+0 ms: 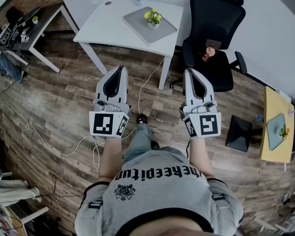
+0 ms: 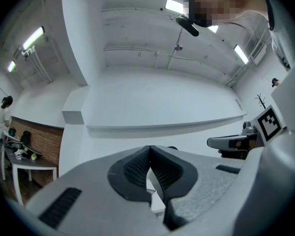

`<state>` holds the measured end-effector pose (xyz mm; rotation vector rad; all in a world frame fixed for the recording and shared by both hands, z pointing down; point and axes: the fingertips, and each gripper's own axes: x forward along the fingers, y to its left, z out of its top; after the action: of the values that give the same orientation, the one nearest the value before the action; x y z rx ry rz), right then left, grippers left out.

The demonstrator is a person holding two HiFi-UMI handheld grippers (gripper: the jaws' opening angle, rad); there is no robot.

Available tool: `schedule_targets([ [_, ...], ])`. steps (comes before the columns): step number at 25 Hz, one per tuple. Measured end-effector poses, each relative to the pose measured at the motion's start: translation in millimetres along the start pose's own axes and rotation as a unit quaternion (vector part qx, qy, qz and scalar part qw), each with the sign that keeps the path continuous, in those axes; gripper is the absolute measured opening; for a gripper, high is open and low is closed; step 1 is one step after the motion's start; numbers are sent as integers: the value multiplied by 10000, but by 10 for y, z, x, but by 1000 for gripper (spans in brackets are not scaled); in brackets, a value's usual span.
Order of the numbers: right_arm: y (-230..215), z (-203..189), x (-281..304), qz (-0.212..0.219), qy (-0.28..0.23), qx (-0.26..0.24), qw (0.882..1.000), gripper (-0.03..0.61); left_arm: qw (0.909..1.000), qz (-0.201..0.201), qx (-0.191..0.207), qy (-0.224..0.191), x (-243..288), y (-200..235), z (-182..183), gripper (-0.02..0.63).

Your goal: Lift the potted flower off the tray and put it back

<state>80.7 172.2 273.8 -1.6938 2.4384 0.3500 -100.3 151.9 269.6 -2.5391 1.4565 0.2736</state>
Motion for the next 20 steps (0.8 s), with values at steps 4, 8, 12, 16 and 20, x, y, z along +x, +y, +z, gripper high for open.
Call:
schedule_targets([
  [4,-150,-90,245,-100,-9,-55,9999,3,9999,-52,-49,-77,297,138,-103,5],
  [8,-326,-188,601,-220,-16,-116,9997,3,9998,-145,-77,-117,682,339,-220,3],
  [12,-481,-269,1041,-286,-33,-170,9994,3,9996,-215,-106,-167,1103,595,-309,3],
  [16,-617,-336,1525,-337,-46,-200,9992,3,9994,-279,-119,-166,1537,887,-391,3],
  [20,-707,-435,1952,-399,-31,-213,9990,3,9992,-348,-118,-163,1899,1168,-475,4],
])
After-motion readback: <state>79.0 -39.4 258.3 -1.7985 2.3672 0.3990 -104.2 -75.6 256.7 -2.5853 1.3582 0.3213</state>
